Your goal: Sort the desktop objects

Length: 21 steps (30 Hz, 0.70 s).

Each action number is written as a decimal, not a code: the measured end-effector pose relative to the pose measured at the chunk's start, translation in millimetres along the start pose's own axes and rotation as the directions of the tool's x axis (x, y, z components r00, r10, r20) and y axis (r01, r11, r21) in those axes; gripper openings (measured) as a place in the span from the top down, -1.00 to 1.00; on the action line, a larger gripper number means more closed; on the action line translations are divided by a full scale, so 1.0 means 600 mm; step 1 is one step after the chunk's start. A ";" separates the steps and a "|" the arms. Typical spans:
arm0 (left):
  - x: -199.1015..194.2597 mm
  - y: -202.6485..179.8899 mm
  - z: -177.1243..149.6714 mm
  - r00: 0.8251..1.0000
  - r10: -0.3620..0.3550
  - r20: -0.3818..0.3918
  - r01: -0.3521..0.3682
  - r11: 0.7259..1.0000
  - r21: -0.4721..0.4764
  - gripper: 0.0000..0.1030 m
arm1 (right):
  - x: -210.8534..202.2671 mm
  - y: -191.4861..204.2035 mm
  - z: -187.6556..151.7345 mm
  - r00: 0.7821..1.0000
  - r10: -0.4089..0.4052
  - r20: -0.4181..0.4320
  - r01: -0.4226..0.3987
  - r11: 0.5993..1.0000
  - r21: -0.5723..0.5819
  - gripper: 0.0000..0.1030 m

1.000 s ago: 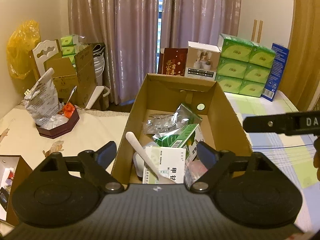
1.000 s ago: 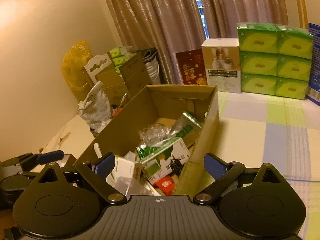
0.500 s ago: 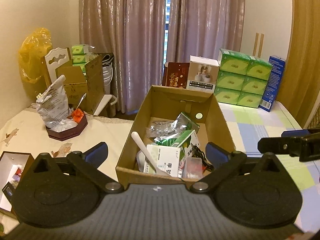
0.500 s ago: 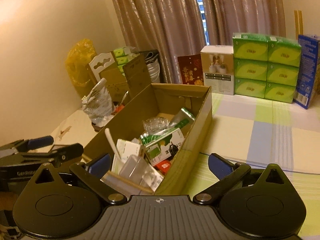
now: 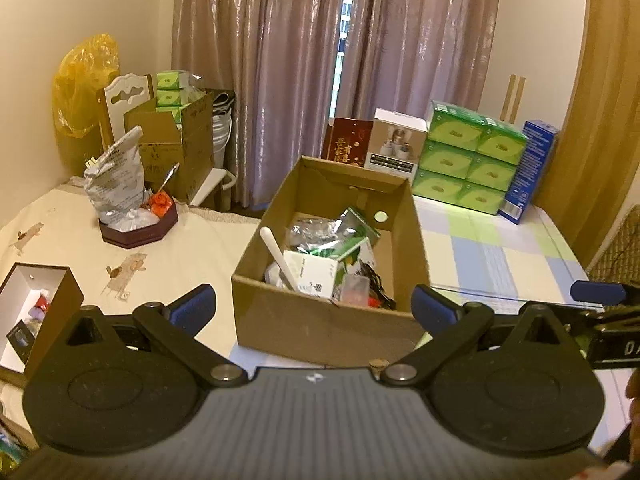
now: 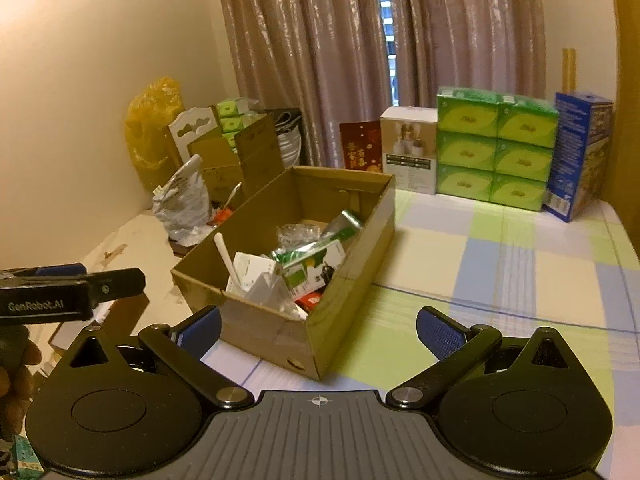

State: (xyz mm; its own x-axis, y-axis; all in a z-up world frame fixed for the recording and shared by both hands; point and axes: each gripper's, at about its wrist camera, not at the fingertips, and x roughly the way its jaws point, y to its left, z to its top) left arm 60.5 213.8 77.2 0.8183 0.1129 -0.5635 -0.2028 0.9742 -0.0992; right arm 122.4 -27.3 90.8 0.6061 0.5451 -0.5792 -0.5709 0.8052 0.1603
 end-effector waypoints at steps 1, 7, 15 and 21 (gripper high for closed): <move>-0.011 -0.003 -0.002 1.000 0.002 0.006 -0.002 1.000 0.005 -0.98 | -0.008 0.002 -0.004 1.000 0.002 0.002 -0.002 1.000 0.001 -0.96; -0.061 -0.010 -0.016 1.000 -0.001 0.018 0.001 1.000 -0.005 -0.98 | -0.045 0.011 -0.023 1.000 0.004 0.006 -0.004 1.000 0.018 -0.96; -0.106 -0.027 -0.033 0.999 0.048 0.001 -0.048 0.999 0.008 -0.98 | -0.087 0.027 -0.040 1.000 0.020 0.024 -0.020 1.000 0.016 -0.96; -0.138 -0.031 -0.052 0.997 0.072 -0.021 -0.072 0.997 -0.002 -0.98 | -0.115 0.035 -0.050 0.999 0.025 0.027 -0.025 1.000 0.005 -0.96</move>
State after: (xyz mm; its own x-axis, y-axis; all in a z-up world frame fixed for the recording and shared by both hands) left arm -20.2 180.0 100.4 0.7899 0.1789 -0.5865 -0.2627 0.9630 -0.0600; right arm 51.8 -55.1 110.2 0.6061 0.5712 -0.5535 -0.5834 0.7923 0.1787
